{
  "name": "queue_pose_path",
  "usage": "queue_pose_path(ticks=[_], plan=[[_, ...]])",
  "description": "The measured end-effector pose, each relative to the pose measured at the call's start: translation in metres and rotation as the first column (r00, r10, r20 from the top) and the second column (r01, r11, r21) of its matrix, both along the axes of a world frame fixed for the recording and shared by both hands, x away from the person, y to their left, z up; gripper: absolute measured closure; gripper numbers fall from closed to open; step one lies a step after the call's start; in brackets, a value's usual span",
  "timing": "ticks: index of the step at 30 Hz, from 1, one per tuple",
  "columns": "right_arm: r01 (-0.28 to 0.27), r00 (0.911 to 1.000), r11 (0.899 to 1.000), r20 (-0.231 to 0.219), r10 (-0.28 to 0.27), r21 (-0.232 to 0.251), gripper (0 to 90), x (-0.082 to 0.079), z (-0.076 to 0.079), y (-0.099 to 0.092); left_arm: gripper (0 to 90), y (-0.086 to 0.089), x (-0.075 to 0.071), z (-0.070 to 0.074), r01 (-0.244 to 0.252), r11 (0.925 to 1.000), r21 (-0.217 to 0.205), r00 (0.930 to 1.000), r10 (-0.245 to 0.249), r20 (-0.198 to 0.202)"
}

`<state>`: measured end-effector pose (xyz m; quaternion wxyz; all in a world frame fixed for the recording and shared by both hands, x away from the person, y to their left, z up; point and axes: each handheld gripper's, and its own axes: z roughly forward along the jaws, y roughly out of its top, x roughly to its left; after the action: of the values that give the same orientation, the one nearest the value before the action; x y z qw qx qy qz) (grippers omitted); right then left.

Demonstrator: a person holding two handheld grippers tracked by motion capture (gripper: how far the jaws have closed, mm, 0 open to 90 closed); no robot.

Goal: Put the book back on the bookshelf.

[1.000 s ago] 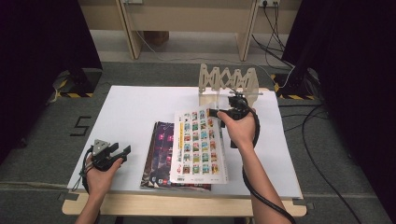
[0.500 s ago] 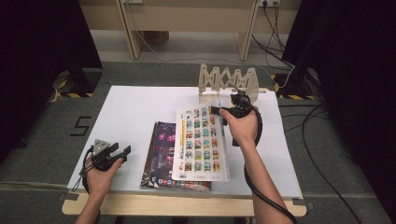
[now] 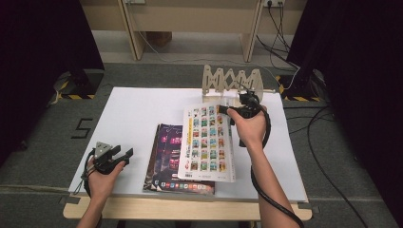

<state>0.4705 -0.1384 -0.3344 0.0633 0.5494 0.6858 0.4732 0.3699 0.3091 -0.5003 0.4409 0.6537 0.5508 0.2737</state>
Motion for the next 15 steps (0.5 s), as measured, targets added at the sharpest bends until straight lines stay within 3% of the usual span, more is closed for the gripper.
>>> queue_pose_path(ticks=[15], plan=[[0.016, 0.9997, 1.000, 0.019, -0.016, -0.005, 74.3, -0.0004, 0.0054, -0.0060, 40.8, -0.0002, -0.0002, 0.0000, -0.002, 1.0000, 0.003, 1.0000, 0.002, 0.002]])
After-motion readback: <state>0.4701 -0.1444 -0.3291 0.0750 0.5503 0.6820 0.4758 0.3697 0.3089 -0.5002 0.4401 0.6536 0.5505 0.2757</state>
